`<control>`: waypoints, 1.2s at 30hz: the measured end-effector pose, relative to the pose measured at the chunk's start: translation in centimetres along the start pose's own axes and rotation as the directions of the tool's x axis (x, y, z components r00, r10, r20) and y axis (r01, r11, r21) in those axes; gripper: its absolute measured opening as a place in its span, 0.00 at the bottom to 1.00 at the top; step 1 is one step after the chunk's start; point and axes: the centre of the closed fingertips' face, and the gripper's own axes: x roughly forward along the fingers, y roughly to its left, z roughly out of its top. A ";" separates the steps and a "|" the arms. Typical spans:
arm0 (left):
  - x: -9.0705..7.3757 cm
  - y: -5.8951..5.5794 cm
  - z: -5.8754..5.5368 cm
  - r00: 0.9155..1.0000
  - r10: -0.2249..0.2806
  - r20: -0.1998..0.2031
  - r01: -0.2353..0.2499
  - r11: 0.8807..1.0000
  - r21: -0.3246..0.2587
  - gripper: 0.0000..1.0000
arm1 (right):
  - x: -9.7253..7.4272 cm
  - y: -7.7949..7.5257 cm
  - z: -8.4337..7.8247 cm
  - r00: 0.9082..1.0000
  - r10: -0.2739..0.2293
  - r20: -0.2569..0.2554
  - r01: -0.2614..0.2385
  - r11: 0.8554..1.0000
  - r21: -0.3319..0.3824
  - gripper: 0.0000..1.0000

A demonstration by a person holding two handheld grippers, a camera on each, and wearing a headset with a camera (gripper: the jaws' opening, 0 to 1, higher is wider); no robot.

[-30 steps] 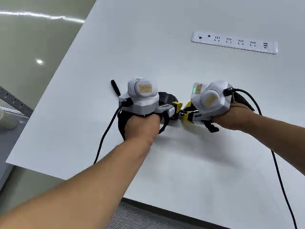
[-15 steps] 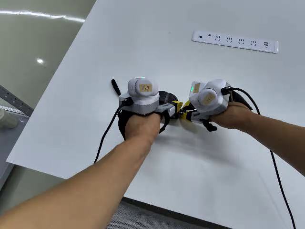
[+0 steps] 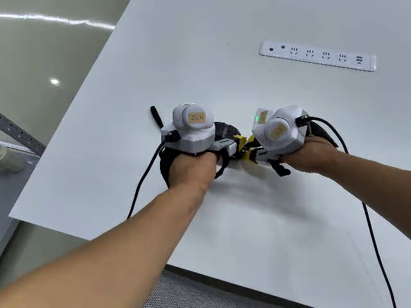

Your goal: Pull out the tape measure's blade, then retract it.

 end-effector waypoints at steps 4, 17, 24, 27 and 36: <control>0.0 0.0 0.0 1.000 0.001 -0.001 -0.001 1.000 0.001 0.55 | 0.1 -0.1 0.0 1.000 -0.006 -0.015 0.006 1.000 0.003 0.11; 0.0 0.2 -0.1 1.000 0.021 0.004 -0.021 1.000 0.016 0.58 | -0.3 0.3 0.0 1.000 -0.027 -0.015 0.026 0.999 -0.043 0.13; 0.0 0.1 -0.1 1.000 0.024 0.012 -0.024 1.000 0.016 0.59 | -0.4 0.0 -0.1 0.999 -0.050 -0.006 0.050 0.999 -0.012 0.13; -0.1 0.0 -0.1 1.000 0.014 0.015 -0.015 0.999 0.040 0.59 | -0.4 -0.1 -0.3 0.998 -0.063 -0.002 0.063 0.998 0.005 0.15; -0.6 -0.1 0.2 1.000 -0.005 0.014 0.004 0.996 0.091 0.65 | -0.5 -0.1 -0.7 0.995 -0.100 0.009 0.099 0.989 0.114 0.25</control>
